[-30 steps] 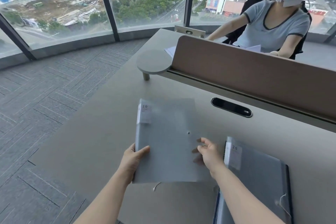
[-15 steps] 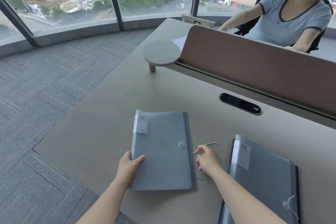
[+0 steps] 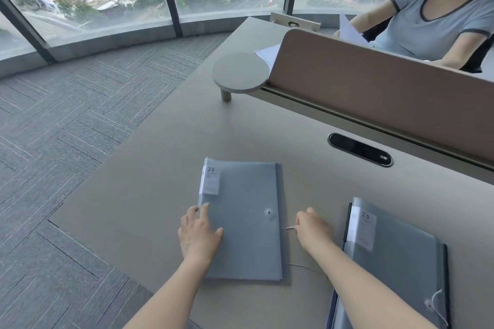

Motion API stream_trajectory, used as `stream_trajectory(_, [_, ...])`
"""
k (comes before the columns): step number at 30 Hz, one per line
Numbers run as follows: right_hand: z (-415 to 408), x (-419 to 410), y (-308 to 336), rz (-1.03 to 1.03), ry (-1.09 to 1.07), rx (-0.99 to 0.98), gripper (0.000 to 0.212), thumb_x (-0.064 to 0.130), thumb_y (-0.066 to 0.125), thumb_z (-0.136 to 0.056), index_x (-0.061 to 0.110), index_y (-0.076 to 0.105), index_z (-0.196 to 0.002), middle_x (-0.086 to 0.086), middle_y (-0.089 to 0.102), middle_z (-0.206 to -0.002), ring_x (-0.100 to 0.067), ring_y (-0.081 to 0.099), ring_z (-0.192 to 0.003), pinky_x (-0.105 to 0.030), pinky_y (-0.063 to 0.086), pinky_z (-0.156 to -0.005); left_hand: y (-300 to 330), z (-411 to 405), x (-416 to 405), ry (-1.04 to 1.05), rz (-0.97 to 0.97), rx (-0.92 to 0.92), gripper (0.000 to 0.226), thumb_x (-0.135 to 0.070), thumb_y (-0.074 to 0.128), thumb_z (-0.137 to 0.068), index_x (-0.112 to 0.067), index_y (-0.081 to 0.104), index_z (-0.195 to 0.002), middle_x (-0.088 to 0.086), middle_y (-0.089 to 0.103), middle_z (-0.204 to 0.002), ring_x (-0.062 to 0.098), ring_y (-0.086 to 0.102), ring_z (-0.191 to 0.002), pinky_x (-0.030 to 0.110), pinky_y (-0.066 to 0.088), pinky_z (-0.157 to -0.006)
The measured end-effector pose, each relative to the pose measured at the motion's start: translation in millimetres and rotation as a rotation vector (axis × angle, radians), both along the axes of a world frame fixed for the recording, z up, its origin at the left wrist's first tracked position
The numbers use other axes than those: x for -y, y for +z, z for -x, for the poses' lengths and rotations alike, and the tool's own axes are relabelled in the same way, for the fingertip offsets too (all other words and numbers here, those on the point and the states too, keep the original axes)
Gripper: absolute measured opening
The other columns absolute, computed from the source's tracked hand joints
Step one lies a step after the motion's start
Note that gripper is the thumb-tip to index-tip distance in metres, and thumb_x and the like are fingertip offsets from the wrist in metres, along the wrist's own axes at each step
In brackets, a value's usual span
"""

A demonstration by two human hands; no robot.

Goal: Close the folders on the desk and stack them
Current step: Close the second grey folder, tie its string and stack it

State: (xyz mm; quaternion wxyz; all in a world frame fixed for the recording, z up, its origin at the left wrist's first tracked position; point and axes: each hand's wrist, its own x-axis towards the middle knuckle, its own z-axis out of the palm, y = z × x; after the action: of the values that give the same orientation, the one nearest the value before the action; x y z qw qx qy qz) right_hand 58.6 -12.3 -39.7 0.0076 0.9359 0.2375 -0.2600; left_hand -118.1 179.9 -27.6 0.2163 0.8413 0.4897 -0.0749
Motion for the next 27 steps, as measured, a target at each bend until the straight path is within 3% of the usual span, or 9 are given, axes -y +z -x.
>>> stream_trajectory(4, [4, -9, 8, 0.061, 0.036, -0.003, 0.022, 0.012, 0.047, -0.095, 0.01, 0.058, -0.114, -0.009, 0.053, -0.12, -0.032, 0.06, -0.111, -0.039, 0.048, -0.086, -4, -23, 13, -0.367, -0.029, -0.047, 0.071, -0.044, 0.061, -0.088, -0.031, 0.031, -0.151, 0.002, 0.015, -0.165, 0.025, 0.011, -0.151, 0.038, 0.017, -0.12])
stream_trajectory(7, [0, -16, 14, 0.053, -0.042, -0.092, 0.021, 0.012, 0.044, -0.094, 0.012, 0.055, -0.112, -0.009, 0.062, -0.116, -0.031, 0.062, -0.108, -0.035, 0.047, -0.081, -9, -40, 21, -0.556, 0.004, -0.08, 0.074, -0.05, 0.06, -0.087, -0.035, 0.027, -0.152, 0.0, 0.005, -0.167, 0.026, 0.0, -0.154, 0.042, 0.006, -0.123])
stream_trajectory(11, [-13, -25, 15, -0.159, -0.344, -0.286, 0.022, 0.008, 0.042, -0.083, 0.021, 0.059, -0.088, -0.004, 0.073, -0.093, -0.023, 0.065, -0.087, -0.029, 0.048, -0.071, -15, -51, 29, -0.651, 0.012, -0.109, 0.078, -0.053, 0.062, -0.084, -0.039, 0.024, -0.151, -0.002, 0.002, -0.167, 0.027, -0.002, -0.153, 0.046, 0.002, -0.123])
stream_trajectory(15, [-19, -42, 11, -0.341, -0.494, -0.319, 0.022, 0.006, 0.041, -0.079, 0.019, 0.058, -0.073, 0.002, 0.069, -0.062, -0.016, 0.061, -0.06, -0.03, 0.052, -0.064, -19, -49, 28, -0.667, -0.006, -0.108, 0.079, -0.058, 0.06, -0.084, -0.043, 0.021, -0.151, -0.003, 0.0, -0.167, 0.027, -0.003, -0.153, 0.047, 0.001, -0.123])
stream_trajectory(18, [-18, -56, 5, -0.338, -0.469, -0.28, 0.018, 0.01, 0.044, -0.081, 0.021, 0.057, -0.074, -0.001, 0.072, -0.076, -0.027, 0.067, -0.072, -0.036, 0.057, -0.07, -20, -47, 27, -0.668, -0.008, -0.092, 0.079, -0.059, 0.06, -0.084, -0.044, 0.021, -0.151, -0.004, 0.0, -0.167, 0.025, -0.003, -0.153, 0.046, 0.0, -0.123])
stream_trajectory(21, [-14, -71, 3, -0.255, -0.379, -0.183, 0.012, 0.014, 0.049, -0.087, 0.02, 0.059, -0.084, -0.001, 0.067, -0.087, -0.026, 0.057, -0.078, -0.028, 0.041, -0.066, -21, -46, 26, -0.663, 0.002, -0.077, 0.079, -0.059, 0.06, -0.084, -0.045, 0.021, -0.152, -0.005, 0.0, -0.167, 0.025, -0.004, -0.153, 0.045, -0.001, -0.123])
stream_trajectory(27, [-8, -98, 0, -0.234, -0.152, -0.119, 0.018, 0.008, 0.048, -0.088, 0.017, 0.06, -0.097, -0.007, 0.07, -0.102, -0.03, 0.063, -0.094, -0.028, 0.038, -0.067, -27, -44, 24, -0.639, 0.028, -0.049, 0.088, -0.06, 0.059, -0.084, -0.036, 0.014, -0.155, -0.009, -0.002, -0.167, 0.02, -0.007, -0.154, 0.044, -0.004, -0.123])
